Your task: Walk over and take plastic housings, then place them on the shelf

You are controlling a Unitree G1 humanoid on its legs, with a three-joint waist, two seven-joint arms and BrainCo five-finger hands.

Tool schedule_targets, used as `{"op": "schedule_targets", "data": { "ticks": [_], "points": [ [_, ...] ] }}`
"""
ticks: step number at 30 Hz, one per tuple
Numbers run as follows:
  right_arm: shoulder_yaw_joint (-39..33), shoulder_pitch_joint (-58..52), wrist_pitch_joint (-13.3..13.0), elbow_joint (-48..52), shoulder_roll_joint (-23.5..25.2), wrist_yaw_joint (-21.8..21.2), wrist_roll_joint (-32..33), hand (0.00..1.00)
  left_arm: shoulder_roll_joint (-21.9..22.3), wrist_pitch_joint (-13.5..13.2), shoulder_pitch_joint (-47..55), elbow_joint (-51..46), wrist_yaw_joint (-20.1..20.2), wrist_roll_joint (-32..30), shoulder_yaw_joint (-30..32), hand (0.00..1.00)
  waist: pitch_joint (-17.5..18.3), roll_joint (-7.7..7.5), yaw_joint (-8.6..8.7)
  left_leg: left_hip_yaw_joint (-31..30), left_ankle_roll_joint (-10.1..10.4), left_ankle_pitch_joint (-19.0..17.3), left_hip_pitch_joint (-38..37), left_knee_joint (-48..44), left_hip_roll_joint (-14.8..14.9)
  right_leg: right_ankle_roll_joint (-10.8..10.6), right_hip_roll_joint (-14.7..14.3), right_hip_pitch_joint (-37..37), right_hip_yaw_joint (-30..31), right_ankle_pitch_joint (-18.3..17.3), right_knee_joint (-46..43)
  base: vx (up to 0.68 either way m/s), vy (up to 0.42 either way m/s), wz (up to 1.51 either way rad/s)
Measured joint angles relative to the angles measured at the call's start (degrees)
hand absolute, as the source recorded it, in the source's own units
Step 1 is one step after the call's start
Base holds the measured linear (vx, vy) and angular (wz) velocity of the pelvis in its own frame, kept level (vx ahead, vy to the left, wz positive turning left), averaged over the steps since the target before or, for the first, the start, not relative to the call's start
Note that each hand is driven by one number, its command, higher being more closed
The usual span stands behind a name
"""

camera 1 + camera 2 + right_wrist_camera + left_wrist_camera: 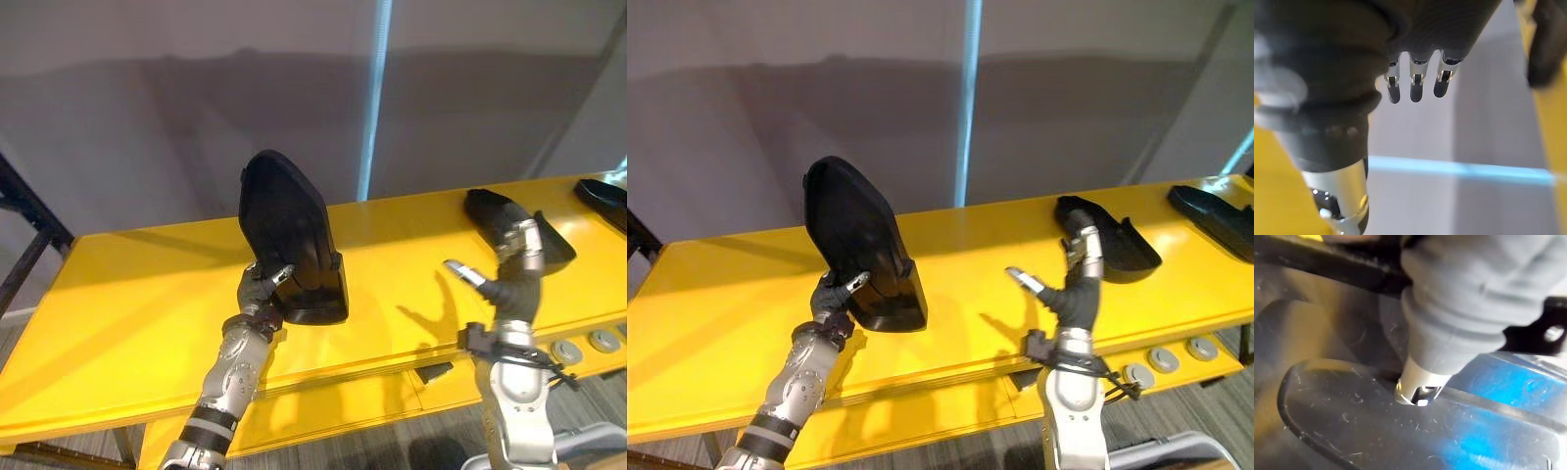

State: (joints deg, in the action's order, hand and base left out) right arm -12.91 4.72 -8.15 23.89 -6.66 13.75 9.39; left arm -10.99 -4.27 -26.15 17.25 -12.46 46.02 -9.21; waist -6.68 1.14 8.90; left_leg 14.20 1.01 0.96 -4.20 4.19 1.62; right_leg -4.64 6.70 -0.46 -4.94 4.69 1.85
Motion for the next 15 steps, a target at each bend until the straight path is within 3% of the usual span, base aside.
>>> {"op": "schedule_targets", "data": {
  "ticks": [3,7,10,15],
  "points": [
    [-2.0,0.0,-0.6,0.1,-0.5,0.4,1.9,0.00,-0.1,0.8,-4.6,3.9,-0.1,0.0,0.1,1.00,0.2,0.53,0.46,1.3,0.0,0.1,0.1,0.3,0.1,0.0,-0.4,-0.9,1.3,0.3,0.1,-0.02,-0.004,-0.22],
    [-1.7,-2.8,-0.7,0.1,-0.4,-0.1,3.6,0.00,-0.8,3.1,-12.0,12.6,0.1,-0.8,1.0,1.00,0.0,1.63,2.72,2.4,0.0,0.2,0.6,0.7,0.2,0.1,-0.7,-2.0,2.6,0.8,0.4,-0.01,-0.001,-0.16],
    [-1.1,-7.9,-0.7,0.1,-0.3,-1.6,3.6,0.00,-1.1,3.5,-18.4,20.5,0.5,-1.9,1.7,1.00,-0.4,1.97,3.07,3.3,0.1,0.2,1.9,0.7,0.3,0.3,-0.7,-3.7,3.9,1.4,0.8,-0.02,-0.002,-0.18],
    [2.9,-14.3,-0.5,0.1,-0.2,-4.7,3.5,0.00,-3.3,5.4,-25.7,31.8,0.1,-4.6,6.7,1.00,-3.2,2.10,5.61,5.0,0.1,0.2,2.4,0.7,0.3,0.4,-0.9,-4.9,5.8,2.2,1.3,-0.04,-0.005,-0.18]
  ]
}}
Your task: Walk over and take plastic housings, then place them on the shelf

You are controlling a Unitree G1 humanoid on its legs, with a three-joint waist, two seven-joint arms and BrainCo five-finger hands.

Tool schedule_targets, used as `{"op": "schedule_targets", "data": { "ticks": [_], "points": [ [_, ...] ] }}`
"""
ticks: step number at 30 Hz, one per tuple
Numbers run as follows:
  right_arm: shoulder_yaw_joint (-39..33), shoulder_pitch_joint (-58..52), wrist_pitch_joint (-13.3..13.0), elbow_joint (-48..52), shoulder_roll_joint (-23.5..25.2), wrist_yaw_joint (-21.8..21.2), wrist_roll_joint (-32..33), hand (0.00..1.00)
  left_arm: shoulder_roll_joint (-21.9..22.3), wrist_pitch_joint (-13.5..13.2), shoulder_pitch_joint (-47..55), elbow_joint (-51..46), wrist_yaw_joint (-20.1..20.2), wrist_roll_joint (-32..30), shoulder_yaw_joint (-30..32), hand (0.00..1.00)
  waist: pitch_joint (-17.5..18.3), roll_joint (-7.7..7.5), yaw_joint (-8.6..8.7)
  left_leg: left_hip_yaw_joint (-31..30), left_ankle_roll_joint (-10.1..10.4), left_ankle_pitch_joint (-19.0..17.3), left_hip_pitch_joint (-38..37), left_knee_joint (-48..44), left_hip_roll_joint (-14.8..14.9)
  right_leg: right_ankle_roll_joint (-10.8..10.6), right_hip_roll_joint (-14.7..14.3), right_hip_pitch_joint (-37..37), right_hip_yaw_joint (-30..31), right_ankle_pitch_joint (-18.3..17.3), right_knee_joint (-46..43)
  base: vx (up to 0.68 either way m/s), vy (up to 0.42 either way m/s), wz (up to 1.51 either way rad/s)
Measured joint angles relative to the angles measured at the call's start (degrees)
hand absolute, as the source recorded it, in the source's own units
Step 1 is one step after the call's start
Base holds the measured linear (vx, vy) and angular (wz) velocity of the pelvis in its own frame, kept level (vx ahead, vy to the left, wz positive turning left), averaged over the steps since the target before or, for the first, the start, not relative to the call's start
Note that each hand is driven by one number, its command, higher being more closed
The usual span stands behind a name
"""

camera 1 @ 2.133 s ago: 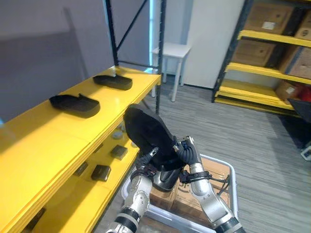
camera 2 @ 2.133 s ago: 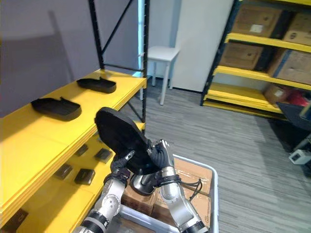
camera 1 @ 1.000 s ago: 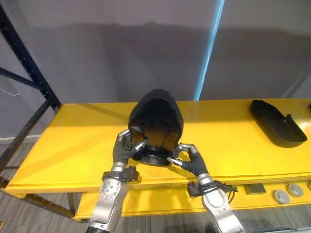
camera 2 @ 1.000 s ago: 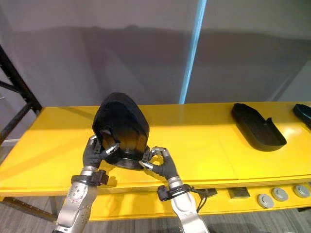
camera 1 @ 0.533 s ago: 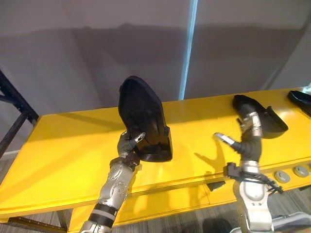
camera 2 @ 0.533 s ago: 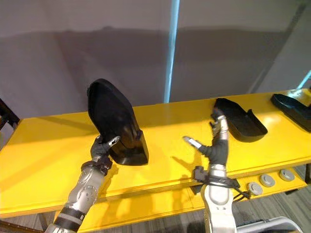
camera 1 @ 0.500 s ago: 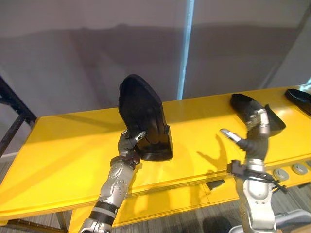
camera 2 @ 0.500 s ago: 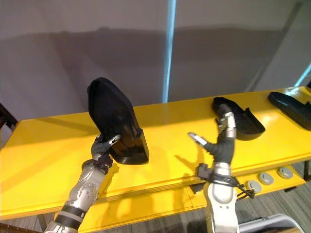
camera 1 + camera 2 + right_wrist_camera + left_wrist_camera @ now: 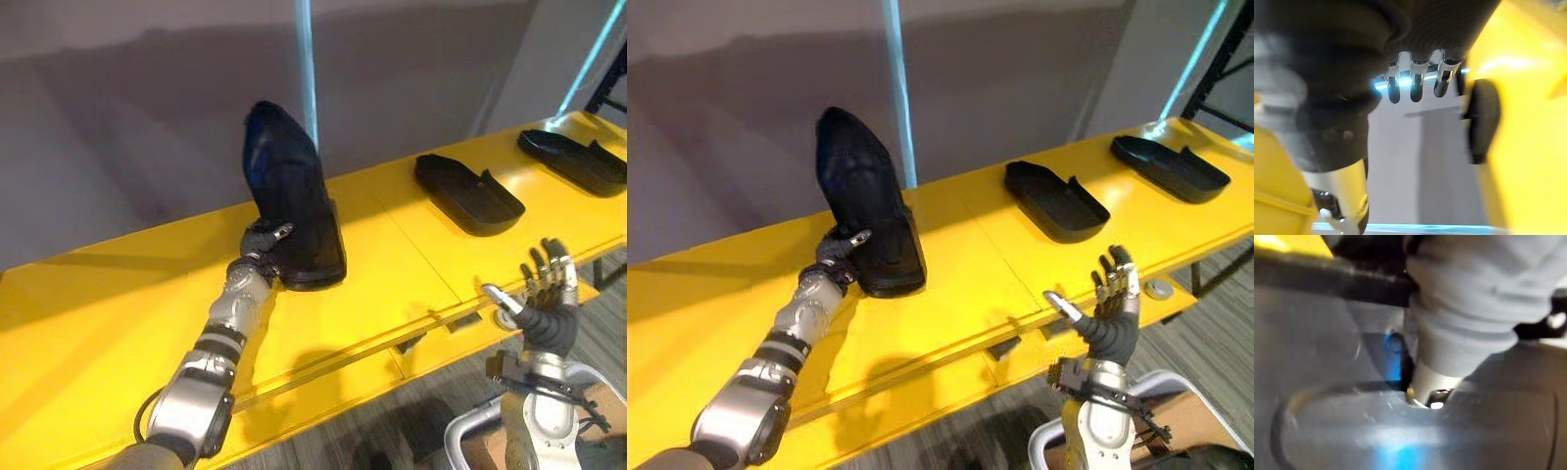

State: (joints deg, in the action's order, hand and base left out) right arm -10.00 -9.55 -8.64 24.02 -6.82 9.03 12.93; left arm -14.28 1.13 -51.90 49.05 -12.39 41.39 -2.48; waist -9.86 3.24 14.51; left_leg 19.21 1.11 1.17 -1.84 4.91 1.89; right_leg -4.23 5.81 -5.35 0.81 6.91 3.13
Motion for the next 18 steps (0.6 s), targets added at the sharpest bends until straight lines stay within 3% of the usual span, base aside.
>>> {"op": "schedule_targets", "data": {
  "ticks": [3,4,10,18],
  "points": [
    [0.0,-2.3,0.4,0.0,0.1,-1.5,-1.3,0.00,-0.3,1.4,-2.3,4.4,-1.2,-2.5,1.3,1.00,-1.9,0.03,0.56,0.9,0.0,0.0,0.5,0.0,0.0,0.0,0.0,-0.7,0.5,0.5,0.4,-0.04,-0.010,-0.15],
    [0.0,-2.8,0.6,0.0,0.1,-1.9,-2.0,0.00,-0.3,1.3,-2.4,4.4,-1.5,-3.7,1.8,0.00,-2.3,0.12,0.64,0.9,0.0,0.0,0.5,0.0,0.0,0.0,-0.1,-0.7,0.6,0.5,0.4,-0.03,-0.015,-0.03],
    [0.1,-4.5,0.7,0.0,0.4,-3.0,-3.7,0.00,-0.5,1.5,-4.1,4.5,-3.5,-8.0,3.4,0.00,-3.7,0.10,0.46,0.9,0.0,0.1,0.4,0.0,0.1,0.0,-0.2,-0.6,0.5,0.5,0.4,0.00,0.000,0.00],
    [2.2,-6.9,0.7,0.0,1.0,-4.3,-3.7,0.00,-1.5,2.8,-4.4,4.5,-3.3,-22.1,4.5,0.00,-5.0,0.12,0.10,0.9,0.1,0.1,-0.1,0.0,0.1,0.0,-0.2,-0.1,0.4,0.5,0.5,0.00,-0.001,0.00]
  ]
}}
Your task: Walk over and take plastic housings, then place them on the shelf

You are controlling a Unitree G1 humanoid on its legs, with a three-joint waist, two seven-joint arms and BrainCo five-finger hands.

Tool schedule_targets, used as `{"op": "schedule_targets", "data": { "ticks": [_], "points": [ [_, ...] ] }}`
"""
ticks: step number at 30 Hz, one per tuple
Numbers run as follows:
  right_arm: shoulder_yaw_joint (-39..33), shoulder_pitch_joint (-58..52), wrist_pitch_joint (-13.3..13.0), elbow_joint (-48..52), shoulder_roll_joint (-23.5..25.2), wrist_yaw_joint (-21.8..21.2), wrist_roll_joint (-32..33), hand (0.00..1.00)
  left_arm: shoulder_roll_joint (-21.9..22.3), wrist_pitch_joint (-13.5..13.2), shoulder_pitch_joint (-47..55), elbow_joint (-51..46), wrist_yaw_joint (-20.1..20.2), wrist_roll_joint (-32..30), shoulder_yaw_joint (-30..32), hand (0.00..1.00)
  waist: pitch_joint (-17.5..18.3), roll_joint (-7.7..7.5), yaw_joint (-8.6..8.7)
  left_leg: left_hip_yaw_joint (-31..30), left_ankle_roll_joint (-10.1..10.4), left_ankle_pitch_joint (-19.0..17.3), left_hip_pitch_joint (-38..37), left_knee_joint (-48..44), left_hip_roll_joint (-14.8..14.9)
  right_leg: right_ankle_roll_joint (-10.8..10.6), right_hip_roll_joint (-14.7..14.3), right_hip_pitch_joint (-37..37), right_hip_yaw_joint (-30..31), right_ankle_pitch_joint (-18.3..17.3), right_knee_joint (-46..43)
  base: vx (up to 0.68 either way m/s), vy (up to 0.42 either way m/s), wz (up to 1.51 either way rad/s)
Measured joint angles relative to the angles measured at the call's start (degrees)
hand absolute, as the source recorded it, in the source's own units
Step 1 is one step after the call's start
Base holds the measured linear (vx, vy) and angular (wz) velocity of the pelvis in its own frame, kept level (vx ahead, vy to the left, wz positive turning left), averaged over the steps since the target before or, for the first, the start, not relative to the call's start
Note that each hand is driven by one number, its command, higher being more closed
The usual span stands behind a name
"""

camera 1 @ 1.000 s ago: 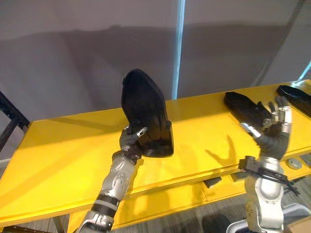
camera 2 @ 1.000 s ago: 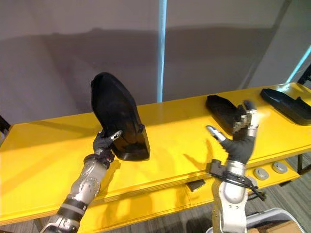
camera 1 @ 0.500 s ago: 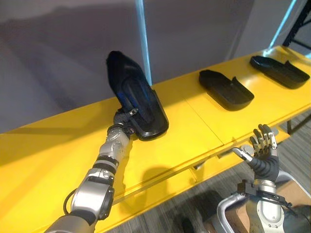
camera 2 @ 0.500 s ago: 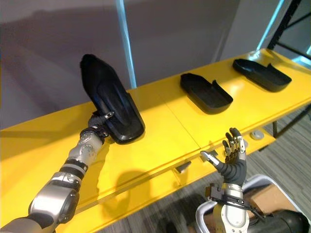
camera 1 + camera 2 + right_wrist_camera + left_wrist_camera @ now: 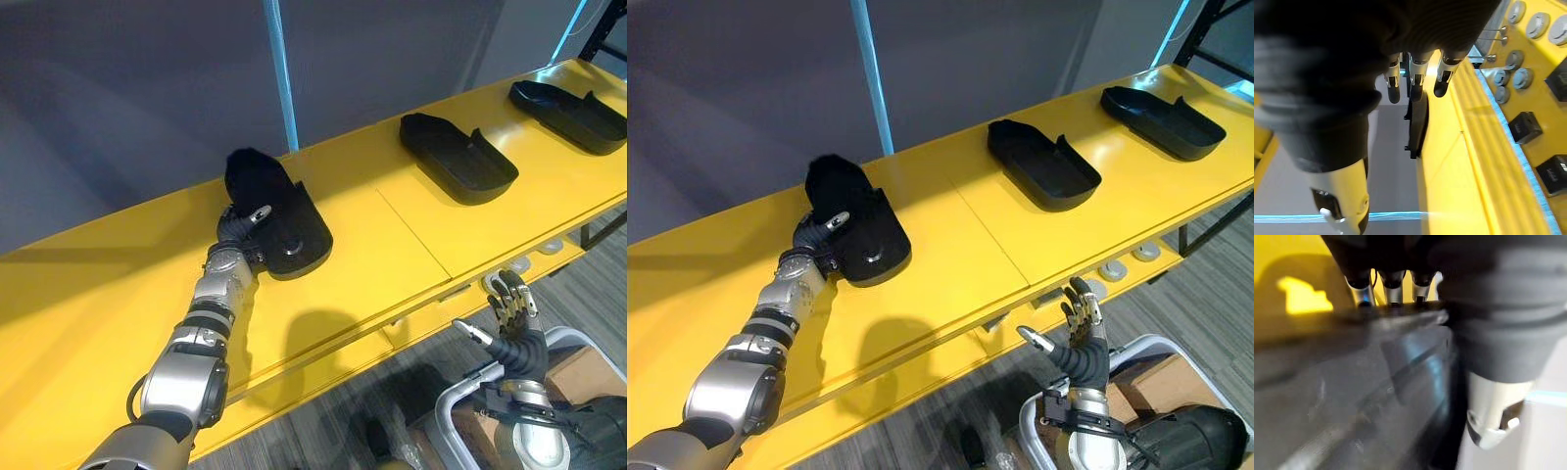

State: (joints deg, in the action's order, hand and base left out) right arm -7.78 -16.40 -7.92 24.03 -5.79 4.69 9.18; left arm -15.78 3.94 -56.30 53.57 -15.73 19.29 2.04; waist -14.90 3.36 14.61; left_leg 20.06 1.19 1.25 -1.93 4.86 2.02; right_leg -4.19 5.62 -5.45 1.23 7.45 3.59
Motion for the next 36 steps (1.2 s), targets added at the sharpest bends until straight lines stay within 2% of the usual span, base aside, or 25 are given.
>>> {"op": "schedule_targets", "data": {
  "ticks": [5,12,15,22,27,28,29,30,31,32,33,34,35,36],
  "points": [
    [2.2,-1.6,-0.1,0.0,0.0,-1.0,0.0,0.00,-1.1,1.8,-0.6,0.1,-0.4,-7.3,0.1,0.00,-0.3,0.02,-0.24,-0.2,0.0,0.0,-0.3,0.0,0.0,0.0,0.0,0.5,-0.2,0.0,0.2,0.00,0.000,0.00],
    [2.4,-2.7,-0.1,0.0,0.2,-1.6,0.0,0.00,-2.4,2.5,-2.4,0.2,-0.6,-7.1,0.1,0.00,-0.3,0.02,-1.12,-0.9,0.1,0.1,-0.3,0.0,0.0,0.0,0.1,0.8,-0.6,0.0,0.2,-0.02,0.001,0.05],
    [2.4,-2.7,-0.1,0.0,0.9,-1.7,0.0,0.00,-2.4,2.5,-3.4,0.2,-0.6,-5.5,-0.1,0.00,-0.3,0.02,-1.52,-1.2,0.1,0.2,-0.3,0.0,0.0,0.0,0.1,1.0,-0.8,0.0,0.2,-0.02,0.001,0.05],
    [3.4,-2.5,0.0,0.0,1.8,-1.6,0.0,0.00,-2.6,2.0,-5.7,-3.9,-0.2,4.0,-2.4,0.00,-0.3,0.03,-1.64,-1.8,0.1,0.3,-0.5,0.0,0.0,0.0,0.3,1.6,-1.8,0.0,0.3,-0.02,0.001,0.05],
    [4.0,-2.6,0.0,-0.2,2.4,-1.7,-0.5,0.00,-4.6,1.0,-7.8,-11.0,-0.5,5.3,-3.4,0.00,-0.3,0.08,-2.22,-2.4,0.1,0.4,-1.5,0.0,0.0,0.1,0.1,2.8,-2.6,-0.1,0.2,-0.03,-0.003,0.06],
    [4.3,-2.8,0.0,-0.2,2.4,-1.7,-0.5,0.00,-5.6,1.0,-7.8,-15.4,-1.7,2.7,-2.4,0.00,-0.3,0.09,-2.20,-2.8,0.2,0.4,-1.7,0.0,0.1,0.1,0.1,3.2,-3.0,-0.1,0.2,-0.04,-0.008,0.12],
    [4.3,-3.1,-0.1,-0.2,2.4,-1.8,-0.6,0.00,-5.7,1.1,-6.6,-24.0,-5.2,-3.3,-0.1,0.00,-0.3,0.09,-2.30,-3.0,0.1,0.6,-1.6,0.0,0.0,0.1,0.1,3.3,-3.4,-0.1,0.2,-0.04,-0.006,0.12],
    [4.3,-3.3,-0.1,-0.3,2.4,-1.8,-0.6,0.00,-5.7,1.0,-5.1,-29.9,-6.4,-5.2,1.3,0.00,-0.3,0.10,-2.50,-3.0,0.1,0.6,-1.6,0.0,0.0,0.1,0.1,3.3,-3.4,-0.1,0.2,-0.04,-0.002,0.04],
    [3.8,-3.7,-0.3,-0.4,2.4,-1.8,-1.0,0.00,-5.3,0.6,0.5,-44.4,-10.0,-11.8,4.4,0.00,-0.2,0.22,-2.86,-3.0,0.1,0.6,-1.8,0.0,0.1,0.1,0.1,3.4,-3.3,-0.2,0.2,-0.02,0.001,-0.06],
    [2.4,-3.6,-0.7,-0.7,2.4,-1.7,-1.8,0.00,-3.6,-1.4,8.1,-58.2,-13.3,-19.0,8.0,0.00,-0.1,0.43,-3.00,-2.9,0.3,0.4,-2.3,0.0,0.1,0.1,-0.1,3.6,-3.1,-0.3,0.1,-0.01,0.000,-0.10],
    [1.4,-3.5,-1.1,-1.1,2.4,-1.7,-1.8,0.00,-2.2,-2.6,12.4,-63.9,-14.8,-22.1,9.9,0.00,0.1,0.56,-3.22,-2.9,0.4,0.3,-2.5,-0.3,0.2,0.1,-0.2,3.7,-2.9,-0.4,-0.1,0.00,-0.002,-0.13],
    [-1.4,-3.1,-2.0,-2.3,2.4,-1.3,-1.8,0.00,1.5,-4.6,21.5,-72.9,-17.2,-26.6,12.4,0.00,0.4,0.61,-4.05,-4.1,0.7,-0.6,-2.3,-2.2,0.0,0.0,-0.2,3.5,-2.1,-0.9,-1.2,0.00,-0.008,-0.26],
    [-4.1,-2.0,-2.3,-3.6,2.4,-0.5,-2.0,0.00,5.2,-6.2,31.5,-78.2,-18.8,-29.9,13.1,0.00,0.5,0.38,-5.63,-8.1,0.9,-2.7,-1.2,-6.4,0.0,-0.1,-0.1,2.1,-0.4,-2.3,-3.7,-0.01,-0.015,-0.37],
    [-5.3,-1.2,-2.5,-4.3,2.3,0.0,-2.2,0.00,7.0,-7.1,36.6,-79.9,-18.9,-30.8,13.0,0.00,0.5,0.23,-6.52,-10.7,1.0,-3.7,-0.4,-8.9,0.0,-0.2,0.1,1.3,0.5,-2.9,-5.2,-0.03,-0.033,-0.50]
  ]
}}
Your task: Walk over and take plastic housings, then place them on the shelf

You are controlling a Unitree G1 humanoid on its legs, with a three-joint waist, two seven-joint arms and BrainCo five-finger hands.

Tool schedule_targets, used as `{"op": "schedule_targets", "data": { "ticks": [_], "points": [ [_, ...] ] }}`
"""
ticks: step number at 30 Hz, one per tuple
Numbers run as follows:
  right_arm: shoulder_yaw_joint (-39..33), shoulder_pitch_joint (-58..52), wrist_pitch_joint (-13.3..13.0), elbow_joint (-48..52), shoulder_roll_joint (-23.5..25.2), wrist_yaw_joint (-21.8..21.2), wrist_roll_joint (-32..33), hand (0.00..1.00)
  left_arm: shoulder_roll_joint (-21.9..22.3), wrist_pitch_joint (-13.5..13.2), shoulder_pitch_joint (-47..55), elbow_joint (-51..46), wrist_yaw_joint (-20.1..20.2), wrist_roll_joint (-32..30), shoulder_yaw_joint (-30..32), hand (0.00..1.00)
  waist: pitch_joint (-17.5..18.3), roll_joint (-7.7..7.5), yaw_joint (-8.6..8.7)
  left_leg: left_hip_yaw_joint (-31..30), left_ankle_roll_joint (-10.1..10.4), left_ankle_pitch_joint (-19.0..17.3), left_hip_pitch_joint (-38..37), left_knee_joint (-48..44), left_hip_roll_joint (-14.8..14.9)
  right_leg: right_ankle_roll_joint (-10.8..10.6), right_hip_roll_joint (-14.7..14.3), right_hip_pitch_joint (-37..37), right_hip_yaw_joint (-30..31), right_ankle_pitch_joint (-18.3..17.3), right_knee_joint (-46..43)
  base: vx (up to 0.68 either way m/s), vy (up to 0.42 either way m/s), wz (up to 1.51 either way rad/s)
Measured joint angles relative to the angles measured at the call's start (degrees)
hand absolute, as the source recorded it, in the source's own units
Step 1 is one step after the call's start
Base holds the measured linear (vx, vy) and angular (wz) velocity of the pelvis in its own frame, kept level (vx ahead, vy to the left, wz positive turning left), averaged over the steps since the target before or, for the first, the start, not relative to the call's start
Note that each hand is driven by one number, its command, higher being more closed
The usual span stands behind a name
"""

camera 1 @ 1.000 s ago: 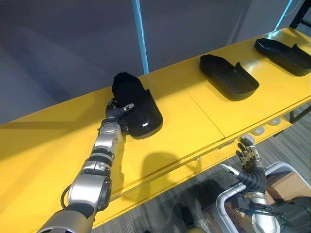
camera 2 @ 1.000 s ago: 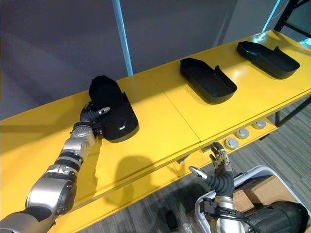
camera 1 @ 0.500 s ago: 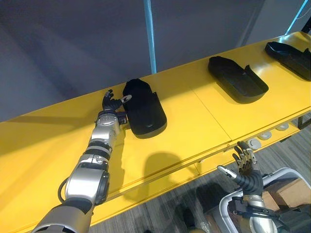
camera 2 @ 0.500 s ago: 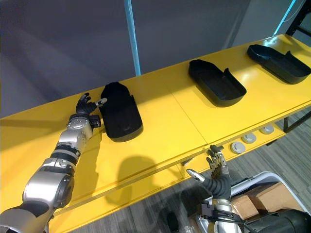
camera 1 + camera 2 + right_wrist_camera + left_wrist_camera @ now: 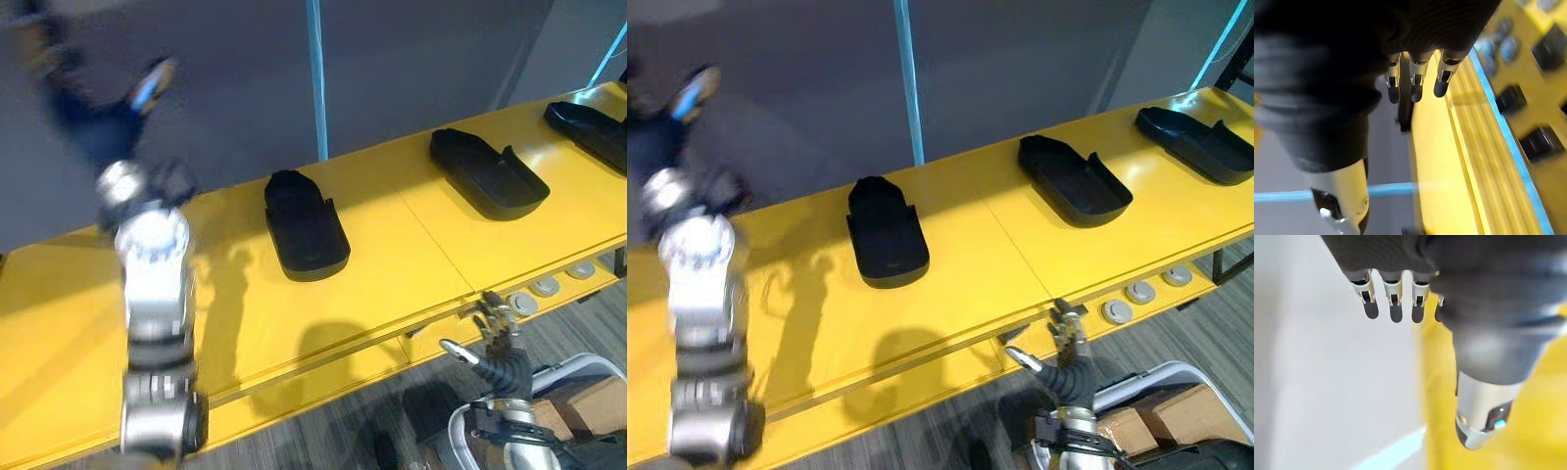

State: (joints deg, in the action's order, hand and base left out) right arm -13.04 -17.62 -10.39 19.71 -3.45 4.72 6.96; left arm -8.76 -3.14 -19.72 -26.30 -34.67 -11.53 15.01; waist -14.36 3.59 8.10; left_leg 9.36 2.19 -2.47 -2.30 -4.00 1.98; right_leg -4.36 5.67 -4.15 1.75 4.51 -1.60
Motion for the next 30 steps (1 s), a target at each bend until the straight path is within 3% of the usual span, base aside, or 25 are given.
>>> {"op": "schedule_targets", "data": {
  "ticks": [2,3,5,6,8,10,11,13,15,17,18,20,22,24,25,26,28,29,30],
  "points": [
    [-2.6,1.8,-0.8,-1.0,0.0,1.8,-1.4,0.00,6.6,-2.4,15.6,-5.1,0.2,-1.1,-5.6,0.00,0.4,0.28,-1.51,-10.6,1.7,-5.8,1.4,-6.2,-0.2,-1.2,-0.8,-2.7,3.5,-2.8,-4.2,-0.07,0.018,-0.70],
    [-3.3,1.5,-1.2,-1.1,0.6,2.4,-2.0,0.00,7.8,-3.7,18.1,-5.7,0.5,-1.1,-9.3,0.00,0.9,-0.25,-1.40,-10.1,1.1,-6.8,1.3,-6.4,-0.4,-1.2,-1.0,-3.2,4.5,-2.8,-4.7,-0.09,0.096,-0.67],
    [-5.0,-0.6,-2.2,-0.4,4.1,2.7,-1.8,0.00,8.2,-6.4,19.7,-5.6,2.6,-1.1,-15.4,0.00,2.0,-1.83,-0.29,-7.1,0.5,-7.1,1.3,-6.9,-1.3,-2.2,-0.8,-4.5,7.6,-1.7,-4.8,-0.11,0.153,-0.82],
    [-5.8,-2.2,-2.4,1.0,5.9,2.9,-1.8,0.00,8.2,-8.3,19.7,-5.3,3.8,-1.2,-18.3,0.00,2.1,-2.41,0.64,-3.6,-0.3,-7.9,2.1,-8.7,-1.6,-2.9,-0.9,-5.7,10.9,-0.1,-4.2,-0.13,0.166,-1.26],
    [-6.1,-3.3,-2.4,2.5,6.3,3.8,-1.9,0.00,8.1,-10.1,20.4,-5.1,5.6,-1.1,-20.0,0.00,2.5,-2.84,0.76,4.4,-1.7,-10.0,4.0,-12.3,-1.0,-3.3,-1.1,-7.9,14.9,1.6,-0.9,-0.15,0.217,-2.05],
    [-6.6,-2.4,-2.3,2.3,6.6,5.4,-1.8,0.00,8.3,-10.5,20.3,-2.9,6.6,-0.8,-20.6,0.00,2.6,-1.79,0.74,12.3,-3.6,-11.2,5.0,-14.2,2.2,2.9,0.3,-9.3,4.5,-2.4,3.3,-0.13,0.162,-2.36],
    [-5.9,-1.8,-2.3,2.2,7.0,6.6,-1.8,0.00,8.4,-10.8,20.3,-1.6,7.2,0.2,-19.3,0.00,2.5,-1.68,0.12,17.7,-3.8,-11.3,4.7,-13.7,4.9,3.9,1.1,-11.1,-6.4,-2.5,2.9,-0.08,0.082,-1.92],
    [-5.3,-0.2,-2.4,2.1,6.9,7.7,-1.9,0.00,9.3,-10.8,20.4,0.8,7.5,1.8,-16.7,0.00,2.0,-0.84,-0.74,24.4,-3.4,-11.0,3.3,-13.5,8.8,4.1,1.7,-11.5,-16.6,-2.3,-3.3,-0.05,0.047,-2.10],
    [-5.1,0.6,-2.4,1.7,6.7,7.9,-2.4,0.00,9.5,-11.0,20.4,2.8,7.8,4.2,-15.8,0.00,2.0,-0.65,-1.04,28.6,-3.1,-10.8,2.3,-13.6,10.6,2.5,4.2,-10.1,-16.7,-3.7,-11.0,0.00,-0.073,-1.42],
    [-4.6,1.7,-2.3,1.5,6.7,7.7,-4.6,0.00,9.6,-11.4,20.4,3.4,8.8,6.1,-16.1,0.00,2.2,-0.99,-1.50,32.8,-1.6,-9.9,2.4,-13.4,11.2,0.4,8.9,-7.1,-16.8,-5.0,-15.1,0.01,-0.177,-0.99],
    [-4.6,2.1,-2.2,1.5,6.6,7.4,-5.7,0.00,9.5,-11.5,20.4,3.4,9.1,6.5,-16.2,0.00,2.4,-1.30,-1.86,33.9,-1.1,-9.6,2.6,-13.3,11.2,0.0,9.6,-6.3,-17.0,-5.1,-14.3,0.01,-0.249,-0.97],
    [-2.6,2.6,-2.0,0.8,6.1,7.2,-8.1,0.00,9.3,-11.5,20.0,3.9,10.0,7.9,-16.6,0.00,2.5,-1.81,-2.44,37.2,1.1,-8.3,2.8,-13.8,11.7,-4.6,9.7,-2.0,-20.3,-4.1,-6.0,0.02,-0.321,-0.83],
    [0.4,3.7,-1.5,-1.5,3.8,6.7,-8.3,0.00,11.7,-11.4,20.0,4.9,10.2,8.0,-16.7,0.00,2.4,1.13,-1.97,37.4,2.0,-7.7,2.8,-15.1,16.1,-2.9,4.6,-0.4,-19.5,-2.0,-1.8,0.07,-0.319,-0.71],
    [4.4,4.2,-1.5,-2.6,2.5,5.9,-8.3,0.00,11.6,-11.5,20.0,4.9,10.4,8.2,-17.2,0.00,2.5,1.69,-1.89,36.4,1.9,-7.6,1.6,-16.9,20.5,-0.9,0.2,-0.1,-17.4,-2.1,-1.1,0.11,-0.323,-0.96],
    [6.8,4.8,-1.5,-2.6,1.8,5.7,-8.4,0.00,11.6,-11.5,20.0,5.3,10.3,8.5,-17.0,0.00,2.4,1.60,-1.89,32.3,0.8,-6.9,1.8,-18.0,21.9,0.6,-1.9,0.0,-15.7,-2.3,-1.1,0.08,-0.264,-0.92],
    [7.7,5.2,-1.6,-2.6,1.5,5.6,-8.5,0.00,11.6,-11.5,19.9,6.0,10.4,8.7,-17.2,0.00,2.3,1.41,-1.83,27.1,-0.2,-6.2,2.8,-19.4,22.0,1.4,-2.4,0.1,-14.9,-2.7,-1.1,0.05,-0.238,-0.65],
    [8.1,6.8,-1.6,-4.1,1.1,5.8,-9.3,0.00,11.5,-11.5,19.4,8.1,10.3,9.1,-17.7,0.00,1.9,0.99,-2.00,15.9,3.5,-9.0,5.3,-19.9,19.1,1.8,-1.9,0.2,-13.8,-3.0,-1.0,0.02,-0.113,-0.22],
    [8.3,8.1,-1.5,-6.3,1.2,6.1,-9.3,0.00,11.5,-11.4,19.3,9.7,10.3,9.1,-17.9,0.00,1.7,0.81,-2.25,12.4,4.2,-9.8,6.3,-18.6,16.8,1.8,-1.2,0.5,-13.6,-3.0,-1.0,0.00,0.037,-0.02],
    [8.7,9.3,-1.5,-8.8,1.3,6.4,-9.3,0.00,11.5,-11.4,19.3,11.5,10.4,9.0,-17.9,0.00,1.2,0.71,-2.52,10.7,3.7,-9.4,7.0,-15.7,14.7,1.8,-0.6,1.2,-13.8,-3.0,-1.1,-0.01,0.074,0.03]
  ]
}}
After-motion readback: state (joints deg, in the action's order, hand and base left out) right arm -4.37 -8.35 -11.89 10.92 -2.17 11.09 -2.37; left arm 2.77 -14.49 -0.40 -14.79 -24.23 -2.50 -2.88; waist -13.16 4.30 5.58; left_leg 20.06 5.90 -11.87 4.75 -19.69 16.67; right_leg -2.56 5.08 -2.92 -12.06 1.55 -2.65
